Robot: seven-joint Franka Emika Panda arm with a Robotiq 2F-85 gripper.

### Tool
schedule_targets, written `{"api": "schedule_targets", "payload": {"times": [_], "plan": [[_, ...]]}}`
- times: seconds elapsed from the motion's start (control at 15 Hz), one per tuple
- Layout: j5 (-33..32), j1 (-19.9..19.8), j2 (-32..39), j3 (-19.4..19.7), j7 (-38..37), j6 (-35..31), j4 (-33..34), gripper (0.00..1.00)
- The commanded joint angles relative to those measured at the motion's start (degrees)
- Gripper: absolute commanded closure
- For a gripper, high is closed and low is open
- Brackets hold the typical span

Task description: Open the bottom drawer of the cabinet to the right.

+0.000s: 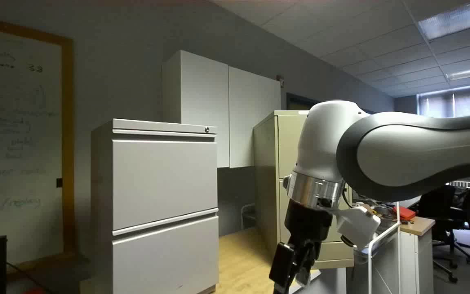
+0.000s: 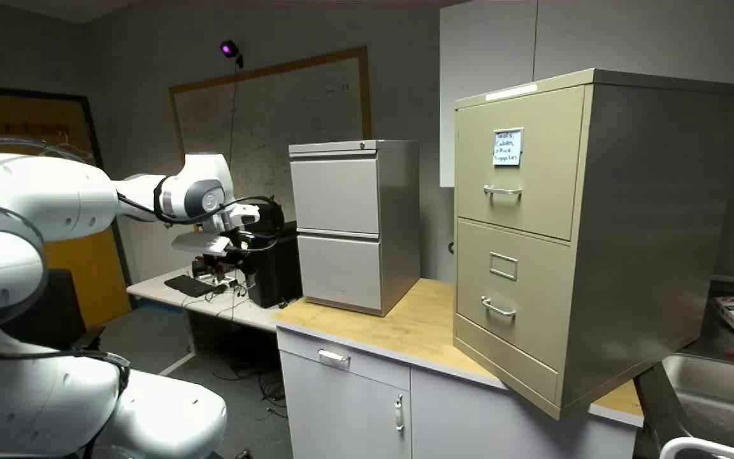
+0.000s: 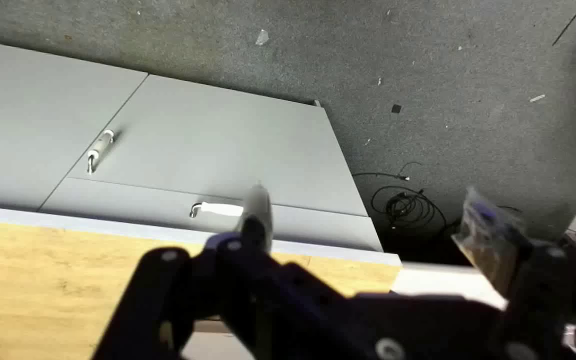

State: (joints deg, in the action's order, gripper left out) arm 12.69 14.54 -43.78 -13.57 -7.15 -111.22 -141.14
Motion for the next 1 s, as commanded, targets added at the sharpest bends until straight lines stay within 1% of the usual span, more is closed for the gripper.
{"api": "schedule_targets", "payload": {"times": [0.0,0.67,0.93], "plan": [[0.1,-0.2,0.0,-0.1,0.1,0.2,0.2,0.00],[0.1,-0.2,-0.1,-0.1,0.1,0.2,0.2,0.00],[0.1,-1.3,1.1,-0.2,-0.9,-3.7,0.1,0.00]]}}
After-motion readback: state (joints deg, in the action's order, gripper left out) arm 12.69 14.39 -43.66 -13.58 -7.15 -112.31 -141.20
